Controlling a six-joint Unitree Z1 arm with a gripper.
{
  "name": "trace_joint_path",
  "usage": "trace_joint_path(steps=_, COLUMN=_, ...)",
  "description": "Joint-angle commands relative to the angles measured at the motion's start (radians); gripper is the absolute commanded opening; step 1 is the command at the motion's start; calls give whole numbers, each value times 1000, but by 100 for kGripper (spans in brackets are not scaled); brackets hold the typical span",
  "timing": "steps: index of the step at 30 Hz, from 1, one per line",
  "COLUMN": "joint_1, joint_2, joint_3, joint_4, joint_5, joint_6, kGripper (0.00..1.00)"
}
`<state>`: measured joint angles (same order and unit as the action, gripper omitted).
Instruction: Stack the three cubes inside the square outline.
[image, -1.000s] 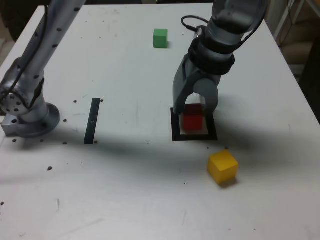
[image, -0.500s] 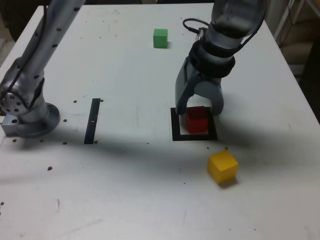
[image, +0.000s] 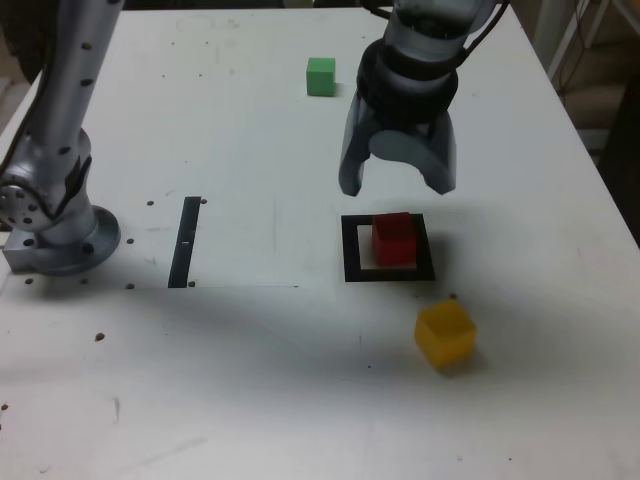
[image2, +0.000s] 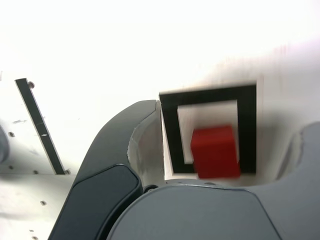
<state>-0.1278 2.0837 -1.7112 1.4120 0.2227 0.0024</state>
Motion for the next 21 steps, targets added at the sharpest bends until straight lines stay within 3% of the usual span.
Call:
trace_joint_path(steps=1, joint_1=-20, joint_2=-12, joint_3=-9, joint_4=15, joint_5=1, joint_6=0, kGripper=100)
trace_joint_path(steps=13, joint_1=-151, joint_2=-5, joint_3=-156, joint_4=141, joint_5=-14, joint_6=-56, kGripper=100)
trace_joint_path(steps=21, joint_1=-220, joint_2=26, joint_3=-251, joint_4=180, joint_5=-55, joint_6=-60, kGripper=100)
